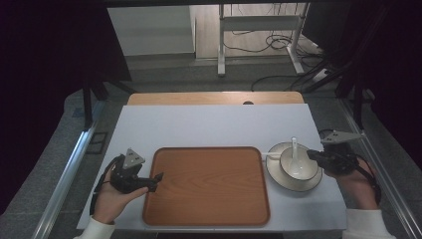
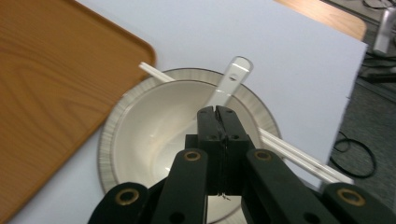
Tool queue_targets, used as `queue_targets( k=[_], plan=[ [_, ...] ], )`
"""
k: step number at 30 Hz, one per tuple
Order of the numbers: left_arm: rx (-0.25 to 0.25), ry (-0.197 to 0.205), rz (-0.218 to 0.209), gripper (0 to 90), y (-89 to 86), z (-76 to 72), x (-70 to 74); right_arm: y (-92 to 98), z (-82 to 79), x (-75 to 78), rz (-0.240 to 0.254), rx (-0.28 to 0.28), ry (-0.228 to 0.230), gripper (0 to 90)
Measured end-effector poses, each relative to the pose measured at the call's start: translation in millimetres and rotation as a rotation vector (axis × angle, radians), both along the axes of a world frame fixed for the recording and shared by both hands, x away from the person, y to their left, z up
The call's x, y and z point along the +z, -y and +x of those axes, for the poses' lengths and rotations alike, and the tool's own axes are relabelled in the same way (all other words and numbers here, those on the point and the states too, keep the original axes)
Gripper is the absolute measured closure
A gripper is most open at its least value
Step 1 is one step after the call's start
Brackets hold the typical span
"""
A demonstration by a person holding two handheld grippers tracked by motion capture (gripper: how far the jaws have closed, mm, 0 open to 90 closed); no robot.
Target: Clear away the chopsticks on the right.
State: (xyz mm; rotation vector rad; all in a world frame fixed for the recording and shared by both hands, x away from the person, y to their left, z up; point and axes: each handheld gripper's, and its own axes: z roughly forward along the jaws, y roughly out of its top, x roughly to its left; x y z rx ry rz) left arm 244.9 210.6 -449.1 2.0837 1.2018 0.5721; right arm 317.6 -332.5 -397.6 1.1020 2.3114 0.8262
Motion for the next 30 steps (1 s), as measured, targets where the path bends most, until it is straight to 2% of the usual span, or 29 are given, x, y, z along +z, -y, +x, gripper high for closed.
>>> queue_targets(
  k=[3, 8, 11, 13, 18, 23, 30],
  plan=[
    [0.005, -0.003, -0.004, 10.6, -0.4, 0.6, -1.0, 6.3, 7.1, 7.0, 0.006, -0.028, 0.014, 89.5],
    [0.01, -0.014, -0.01, 10.7, -0.9, 2.1, -4.0, 9.8, 16.8, 7.5, -0.003, -0.058, 0.018, 89.5],
    [0.002, -0.021, 0.002, 10.8, -1.6, 2.1, -3.8, 14.9, 24.6, 5.3, 0.007, -0.077, 0.013, 89.6],
    [0.004, -0.022, 0.0, 10.8, -2.1, 2.3, -3.7, 21.3, 34.0, 0.3, 0.006, -0.103, 0.001, 89.6],
    [0.012, -0.02, -0.009, 10.9, -4.1, 1.9, -3.0, 27.7, 45.7, -7.7, -0.001, -0.128, -0.028, 89.7],
    [0.016, -0.026, -0.011, 11.0, -5.3, 3.1, -4.8, 34.3, 65.4, -22.8, -0.047, -0.159, -0.065, 89.7],
    [0.016, -0.028, -0.013, 11.0, -6.8, 3.9, -5.7, 37.8, 81.2, -36.1, -0.095, -0.18, -0.092, 89.8]
  ],
)
